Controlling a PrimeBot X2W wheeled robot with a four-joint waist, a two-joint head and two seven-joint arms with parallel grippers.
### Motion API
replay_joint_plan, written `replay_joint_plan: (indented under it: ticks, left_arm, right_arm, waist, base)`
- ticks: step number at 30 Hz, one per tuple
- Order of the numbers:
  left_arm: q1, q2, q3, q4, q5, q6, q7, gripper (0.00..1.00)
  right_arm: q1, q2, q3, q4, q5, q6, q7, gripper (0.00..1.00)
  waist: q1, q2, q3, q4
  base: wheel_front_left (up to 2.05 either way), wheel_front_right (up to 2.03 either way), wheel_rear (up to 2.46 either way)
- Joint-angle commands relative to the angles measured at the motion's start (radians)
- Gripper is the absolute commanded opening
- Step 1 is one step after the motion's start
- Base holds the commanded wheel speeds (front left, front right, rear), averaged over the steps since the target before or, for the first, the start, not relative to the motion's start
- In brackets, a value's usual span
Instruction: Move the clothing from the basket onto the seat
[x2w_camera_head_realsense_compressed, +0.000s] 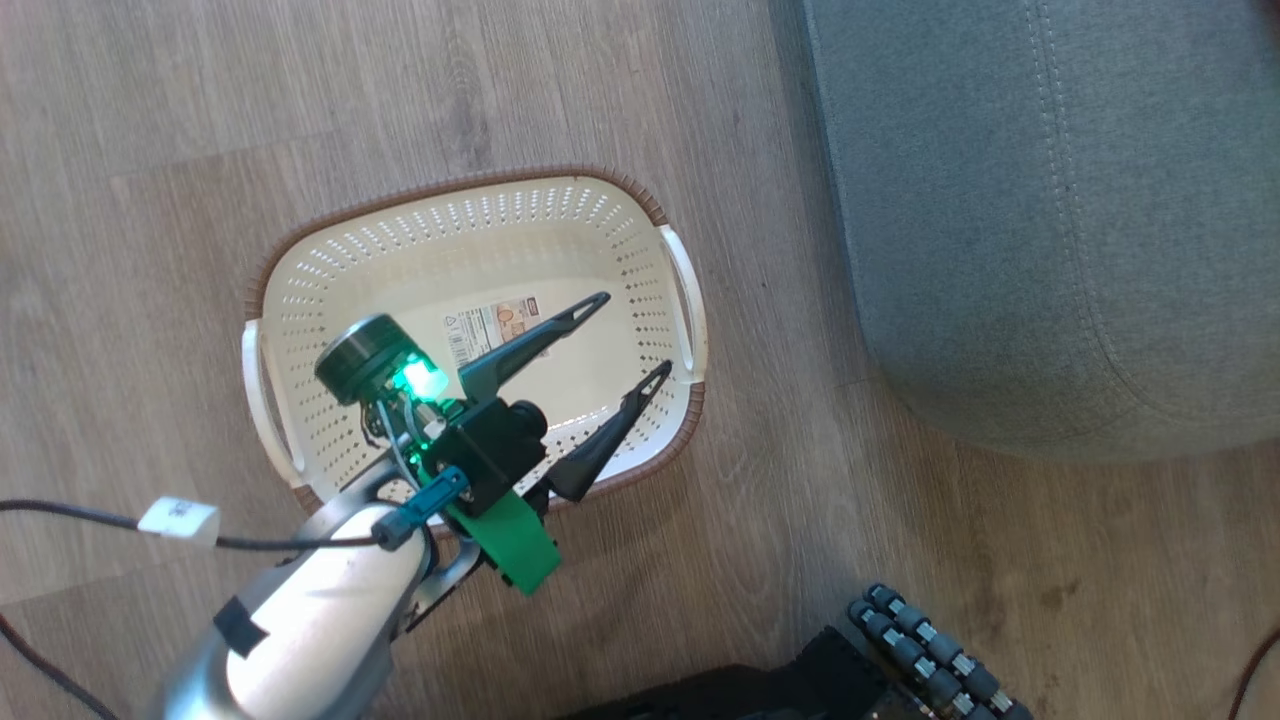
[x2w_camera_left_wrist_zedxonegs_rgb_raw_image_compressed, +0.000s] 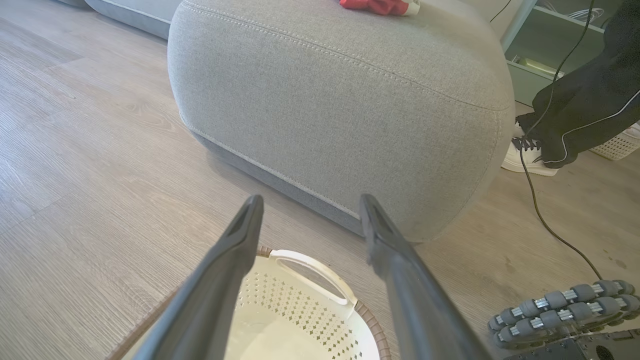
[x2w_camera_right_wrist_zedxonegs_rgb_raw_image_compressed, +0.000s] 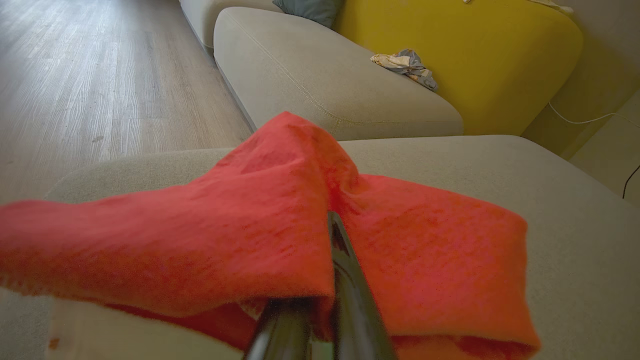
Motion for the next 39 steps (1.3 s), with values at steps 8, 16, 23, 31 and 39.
replay_joint_plan:
  ticks: [8, 16, 23, 31, 39]
  left_arm:
    - [-0.022, 0.007, 0.028, -0.036, 0.005, -0.001, -0.005, 1.0]
    - [-0.011, -0.015, 0.031, -0.027, 0.003, -0.001, -0.005, 1.0]
    - [0.015, -0.051, 0.041, -0.013, 0.002, -0.001, -0.005, 1.0]
    - [0.07, -0.097, 0.071, 0.0, 0.003, -0.001, -0.005, 1.0]
    - [0.139, -0.157, 0.167, 0.022, -0.009, -0.001, -0.005, 1.0]
  right_arm:
    - [-0.011, 0.007, -0.013, 0.023, -0.027, 0.0, -0.009, 0.0]
    - [0.02, 0.024, 0.014, -0.06, -0.002, 0.0, -0.009, 1.0]
    - [0.105, 0.001, 0.114, -0.16, 0.04, 0.0, -0.009, 1.0]
    - [0.18, -0.01, 0.213, -0.276, 0.117, 0.0, -0.009, 1.0]
    - [0.335, 0.005, 0.239, -0.481, 0.246, 0.0, -0.009, 1.0]
  waist:
    - [0.0, 0.0001, -0.011, -0.002]
    - [0.0, 0.0001, -0.063, -0.003]
    - [0.0, 0.0001, -0.162, -0.005]
    - [0.0, 0.0001, -0.296, 0.007]
    - [0.0, 0.0001, -0.416, 0.064]
  base:
    - [0.0, 0.0, 0.0]
    - [0.0, 0.0, 0.0]
    - [0.0, 0.0, 0.0]
    - [0.0, 0.0, 0.0]
    - [0.0, 0.0, 0.0]
